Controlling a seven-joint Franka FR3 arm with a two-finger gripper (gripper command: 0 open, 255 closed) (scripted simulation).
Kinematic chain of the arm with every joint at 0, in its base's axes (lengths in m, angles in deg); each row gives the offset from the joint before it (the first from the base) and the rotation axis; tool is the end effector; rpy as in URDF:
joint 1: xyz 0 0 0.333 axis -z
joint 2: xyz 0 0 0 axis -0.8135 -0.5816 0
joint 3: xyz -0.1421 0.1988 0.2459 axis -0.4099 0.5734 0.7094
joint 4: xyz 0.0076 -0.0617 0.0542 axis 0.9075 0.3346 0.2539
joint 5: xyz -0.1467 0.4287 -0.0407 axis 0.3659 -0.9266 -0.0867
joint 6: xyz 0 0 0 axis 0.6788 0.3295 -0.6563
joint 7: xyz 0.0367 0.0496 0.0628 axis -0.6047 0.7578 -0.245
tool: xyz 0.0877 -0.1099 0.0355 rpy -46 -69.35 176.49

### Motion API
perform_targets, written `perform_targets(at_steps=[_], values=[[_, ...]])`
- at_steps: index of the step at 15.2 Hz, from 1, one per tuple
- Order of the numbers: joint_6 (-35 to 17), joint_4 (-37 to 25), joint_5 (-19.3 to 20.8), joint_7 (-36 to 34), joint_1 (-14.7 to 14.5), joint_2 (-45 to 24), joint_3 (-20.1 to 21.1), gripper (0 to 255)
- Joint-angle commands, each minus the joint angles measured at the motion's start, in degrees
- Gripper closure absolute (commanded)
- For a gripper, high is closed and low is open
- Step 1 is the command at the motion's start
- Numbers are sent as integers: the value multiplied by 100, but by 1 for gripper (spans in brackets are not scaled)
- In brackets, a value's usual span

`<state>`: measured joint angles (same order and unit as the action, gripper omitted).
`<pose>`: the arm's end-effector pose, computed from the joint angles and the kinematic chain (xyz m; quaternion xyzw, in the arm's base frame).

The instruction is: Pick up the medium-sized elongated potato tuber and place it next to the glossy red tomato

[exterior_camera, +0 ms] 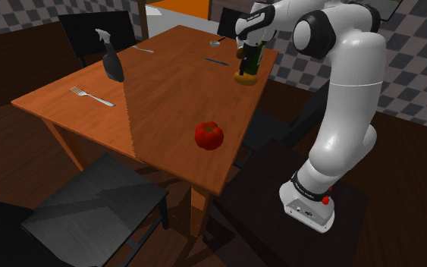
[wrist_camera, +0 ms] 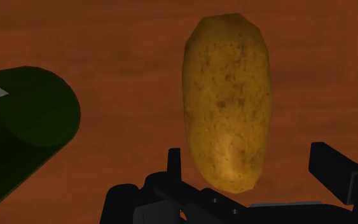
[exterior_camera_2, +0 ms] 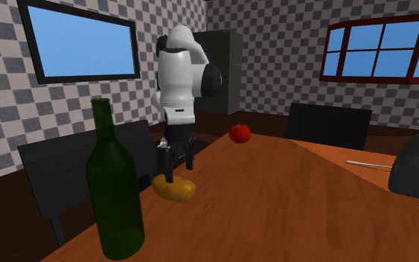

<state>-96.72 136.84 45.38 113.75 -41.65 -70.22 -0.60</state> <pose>0.6358 -0.3892 0.3348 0.9866 0.1593 0.0253 0.0246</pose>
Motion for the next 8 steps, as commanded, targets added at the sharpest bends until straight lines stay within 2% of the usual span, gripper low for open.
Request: perform_targets(at_steps=[1,8], values=[[-23,-150,-75,52,53,-188,40,0],[-395,-26,-188,120,99,-450,106,0]])
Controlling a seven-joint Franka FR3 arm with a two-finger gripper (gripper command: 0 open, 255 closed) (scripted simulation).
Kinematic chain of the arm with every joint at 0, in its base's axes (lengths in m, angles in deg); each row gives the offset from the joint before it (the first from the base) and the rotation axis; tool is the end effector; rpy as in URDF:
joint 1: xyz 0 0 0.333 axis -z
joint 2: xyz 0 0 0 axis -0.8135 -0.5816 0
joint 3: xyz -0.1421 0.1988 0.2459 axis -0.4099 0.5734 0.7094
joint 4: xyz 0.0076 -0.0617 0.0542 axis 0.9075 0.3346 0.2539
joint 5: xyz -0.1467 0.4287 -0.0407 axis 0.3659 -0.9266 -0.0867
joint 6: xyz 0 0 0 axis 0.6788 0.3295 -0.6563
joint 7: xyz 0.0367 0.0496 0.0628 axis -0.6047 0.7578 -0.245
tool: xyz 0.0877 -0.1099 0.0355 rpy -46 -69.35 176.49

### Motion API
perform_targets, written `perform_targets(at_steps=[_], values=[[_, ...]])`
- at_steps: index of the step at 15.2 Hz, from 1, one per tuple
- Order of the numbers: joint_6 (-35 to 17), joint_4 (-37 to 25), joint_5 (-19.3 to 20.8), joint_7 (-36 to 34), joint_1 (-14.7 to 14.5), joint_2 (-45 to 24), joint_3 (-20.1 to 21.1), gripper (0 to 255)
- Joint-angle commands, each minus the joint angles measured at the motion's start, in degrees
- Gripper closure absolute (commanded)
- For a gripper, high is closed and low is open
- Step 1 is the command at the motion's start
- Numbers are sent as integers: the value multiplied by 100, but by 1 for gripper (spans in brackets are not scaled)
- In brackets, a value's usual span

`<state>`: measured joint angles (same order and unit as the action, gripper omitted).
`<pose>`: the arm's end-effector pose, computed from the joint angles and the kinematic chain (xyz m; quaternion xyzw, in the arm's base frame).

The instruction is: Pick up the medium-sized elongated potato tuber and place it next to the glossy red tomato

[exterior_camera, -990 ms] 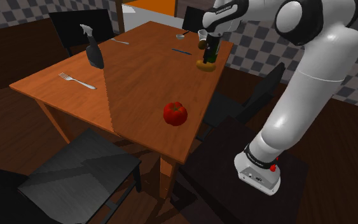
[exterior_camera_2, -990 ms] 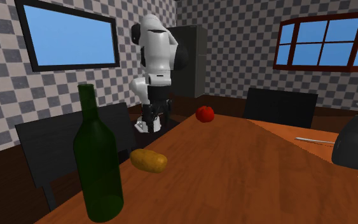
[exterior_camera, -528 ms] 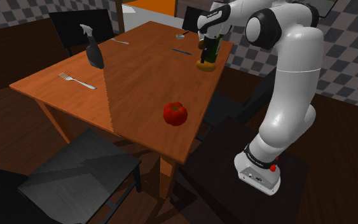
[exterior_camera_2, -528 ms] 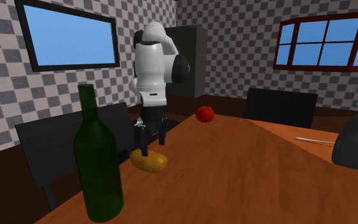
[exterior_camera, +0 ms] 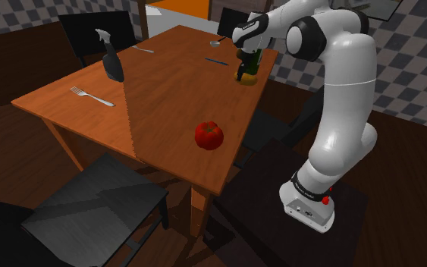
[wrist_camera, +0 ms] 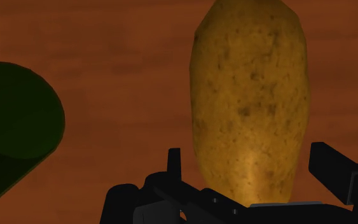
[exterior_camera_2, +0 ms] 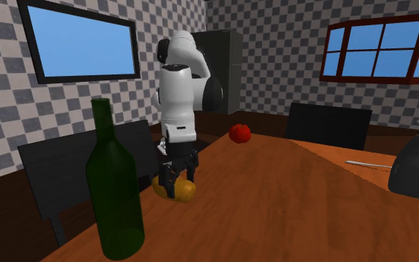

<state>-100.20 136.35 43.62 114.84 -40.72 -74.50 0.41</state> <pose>0.6446 -0.3932 0.2900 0.9863 0.1613 0.0255 0.0231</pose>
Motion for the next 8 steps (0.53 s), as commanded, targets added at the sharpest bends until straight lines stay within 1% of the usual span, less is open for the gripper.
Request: perform_targets(at_steps=[1,7,8], values=[[-47,21,-12,11,7,-23,6,0],[-46,21,-12,11,7,-23,6,0],[-46,21,-12,11,7,-23,6,255]])
